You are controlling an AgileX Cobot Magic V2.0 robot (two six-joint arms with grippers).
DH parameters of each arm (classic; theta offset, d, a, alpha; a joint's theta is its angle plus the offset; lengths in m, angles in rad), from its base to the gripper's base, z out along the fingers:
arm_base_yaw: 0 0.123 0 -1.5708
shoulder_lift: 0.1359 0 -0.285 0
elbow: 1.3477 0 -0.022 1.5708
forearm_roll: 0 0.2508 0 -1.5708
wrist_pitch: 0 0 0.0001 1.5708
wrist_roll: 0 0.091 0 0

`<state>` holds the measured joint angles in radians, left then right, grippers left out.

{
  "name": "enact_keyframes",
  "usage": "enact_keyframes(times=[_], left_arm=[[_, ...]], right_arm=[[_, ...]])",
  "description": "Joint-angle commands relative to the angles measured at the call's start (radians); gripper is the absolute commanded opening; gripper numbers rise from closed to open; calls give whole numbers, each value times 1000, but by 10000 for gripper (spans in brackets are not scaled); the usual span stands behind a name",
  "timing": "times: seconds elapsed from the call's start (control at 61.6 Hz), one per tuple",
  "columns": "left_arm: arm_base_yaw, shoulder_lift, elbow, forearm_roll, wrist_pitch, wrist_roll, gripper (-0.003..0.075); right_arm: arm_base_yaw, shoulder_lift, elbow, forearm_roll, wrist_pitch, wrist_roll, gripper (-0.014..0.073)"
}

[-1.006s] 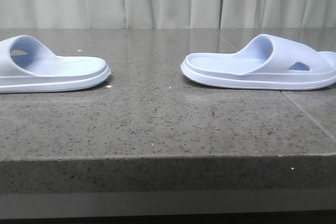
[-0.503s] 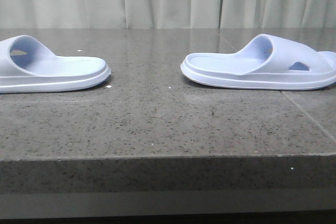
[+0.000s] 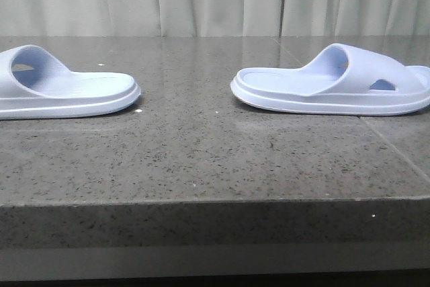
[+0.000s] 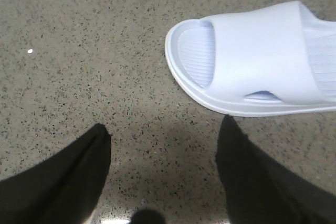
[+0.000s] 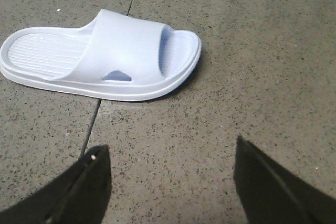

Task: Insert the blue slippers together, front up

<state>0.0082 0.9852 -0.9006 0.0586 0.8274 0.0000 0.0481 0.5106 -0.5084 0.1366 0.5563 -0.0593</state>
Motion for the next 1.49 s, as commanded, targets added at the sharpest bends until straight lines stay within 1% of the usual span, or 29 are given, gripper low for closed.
enact_keyframes(times=[0.0,0.032,0.081,0.243,0.308,0.373,0.649,0.925,1.022,1.055,1.201,1.331,1.477], left_arm=[[51,70,-73,-33,-29,6,439],[76,102,-86,-65,-26,38,439],[130,145,-114,-156,-13,112,439],[277,273,-166,-524,12,359,439],[310,316,-173,-613,23,419,439],[324,366,-179,-665,36,458,439],[324,515,-204,-762,36,522,438],[324,613,-239,-780,38,522,438],[323,639,-239,-798,52,549,436],[323,646,-239,-809,62,560,428],[323,663,-239,-860,80,597,346],[323,670,-239,-879,99,601,287],[312,684,-239,-881,120,601,262]], right_arm=[[-8,11,-35,6,-69,0,521],[-8,11,-35,6,-69,0,521],[-8,11,-35,6,-69,0,521],[-8,11,-35,6,-69,0,521],[-8,11,-35,6,-69,0,521],[-8,11,-35,6,-69,0,521],[-8,11,-35,6,-69,0,521],[-8,11,-35,6,-69,0,521],[-8,11,-35,6,-69,0,521],[-8,11,-35,6,-69,0,521],[-8,11,-35,6,-69,0,521],[-8,11,-35,6,-69,0,521],[-8,11,-35,6,-69,0,521]])
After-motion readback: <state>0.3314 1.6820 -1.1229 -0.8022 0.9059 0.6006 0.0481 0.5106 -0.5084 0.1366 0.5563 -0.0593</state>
